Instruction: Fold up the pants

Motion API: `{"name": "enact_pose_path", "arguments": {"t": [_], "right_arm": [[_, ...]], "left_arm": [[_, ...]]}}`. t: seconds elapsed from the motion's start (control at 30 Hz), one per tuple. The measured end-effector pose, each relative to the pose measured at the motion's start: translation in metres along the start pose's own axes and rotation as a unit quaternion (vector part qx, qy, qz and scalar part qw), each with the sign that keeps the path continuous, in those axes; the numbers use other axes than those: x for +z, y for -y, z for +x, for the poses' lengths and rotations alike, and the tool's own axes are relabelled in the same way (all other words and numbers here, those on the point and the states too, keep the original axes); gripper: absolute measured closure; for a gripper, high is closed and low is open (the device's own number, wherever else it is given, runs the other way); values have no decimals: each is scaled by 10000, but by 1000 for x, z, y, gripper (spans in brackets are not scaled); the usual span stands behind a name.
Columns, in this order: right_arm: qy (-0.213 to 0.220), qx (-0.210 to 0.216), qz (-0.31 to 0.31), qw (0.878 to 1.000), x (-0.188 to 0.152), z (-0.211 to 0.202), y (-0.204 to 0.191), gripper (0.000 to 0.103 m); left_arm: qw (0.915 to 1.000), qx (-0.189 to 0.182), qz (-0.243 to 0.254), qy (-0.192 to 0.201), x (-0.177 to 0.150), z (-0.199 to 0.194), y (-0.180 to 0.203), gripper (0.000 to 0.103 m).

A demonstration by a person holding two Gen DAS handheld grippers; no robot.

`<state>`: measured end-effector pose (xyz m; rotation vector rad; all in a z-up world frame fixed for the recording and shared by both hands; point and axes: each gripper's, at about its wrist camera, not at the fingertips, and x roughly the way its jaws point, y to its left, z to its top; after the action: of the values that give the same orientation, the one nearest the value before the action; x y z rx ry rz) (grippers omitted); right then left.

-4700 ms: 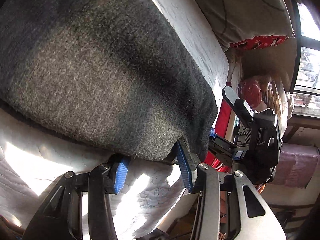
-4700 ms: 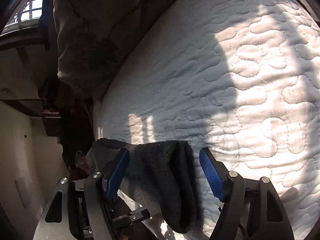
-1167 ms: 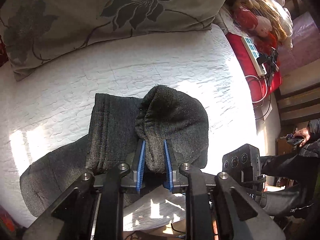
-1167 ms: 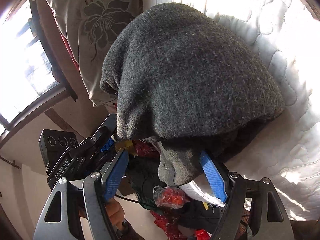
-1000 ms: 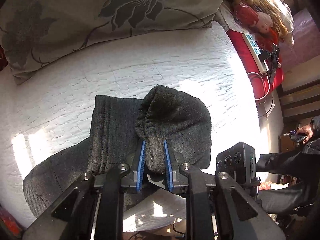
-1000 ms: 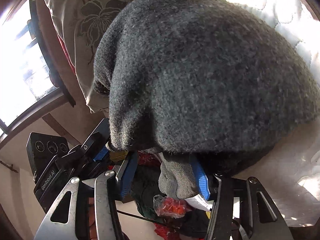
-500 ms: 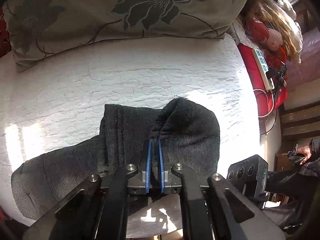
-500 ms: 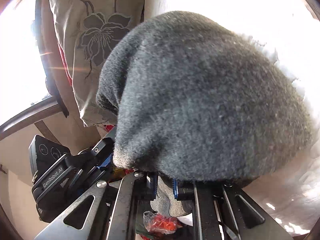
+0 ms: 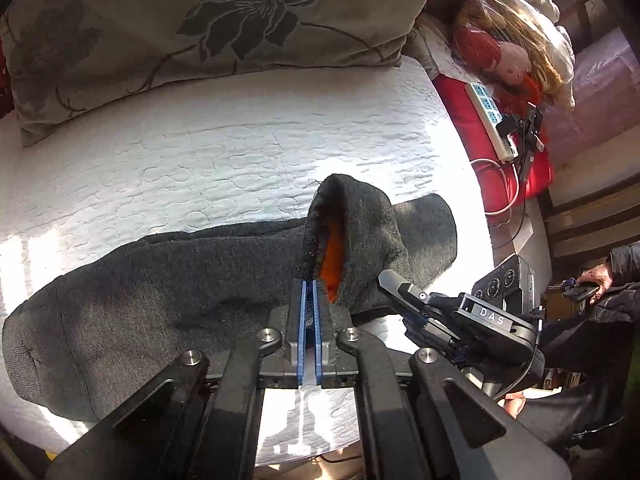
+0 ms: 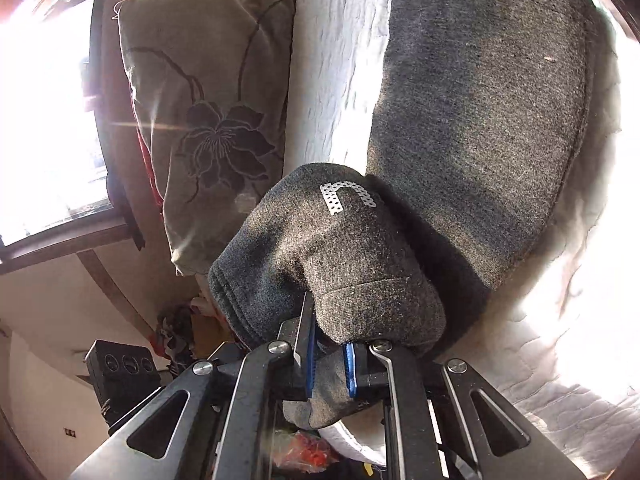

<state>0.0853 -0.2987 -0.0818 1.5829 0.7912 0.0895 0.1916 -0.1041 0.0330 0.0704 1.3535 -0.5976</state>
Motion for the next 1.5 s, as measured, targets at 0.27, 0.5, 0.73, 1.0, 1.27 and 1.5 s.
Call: {"name": "enact_pose_path", "arguments": {"t": [0.27,0.5,0.73,1.0,1.27,1.5], "right_arm": [[432,1085,1711,9783,26,-66,64,77],[-175,1380,1727,9751,40,-114,69,3],[-73,-700,-940,9931,88,-162,-13,3],[-1245,-2233,-2232,9406,141,-99,-38,14],[-1769,-1927,-2092,9422,165,-76,-19,17],[-2092,-1707,-1853,9449,187,-69,-12,16]], "left_arm": [[9983,-362,-65,442,-29,20,36,99],[9841,-1199,-1235,430,-75,59,55,99],[9534,-1628,-2446,691,-82,82,77,99],[8991,-2107,-3784,638,-67,130,98,99],[8931,-1897,-3979,895,-45,153,124,99],[8777,-1794,-4413,530,-70,170,111,99]]}}
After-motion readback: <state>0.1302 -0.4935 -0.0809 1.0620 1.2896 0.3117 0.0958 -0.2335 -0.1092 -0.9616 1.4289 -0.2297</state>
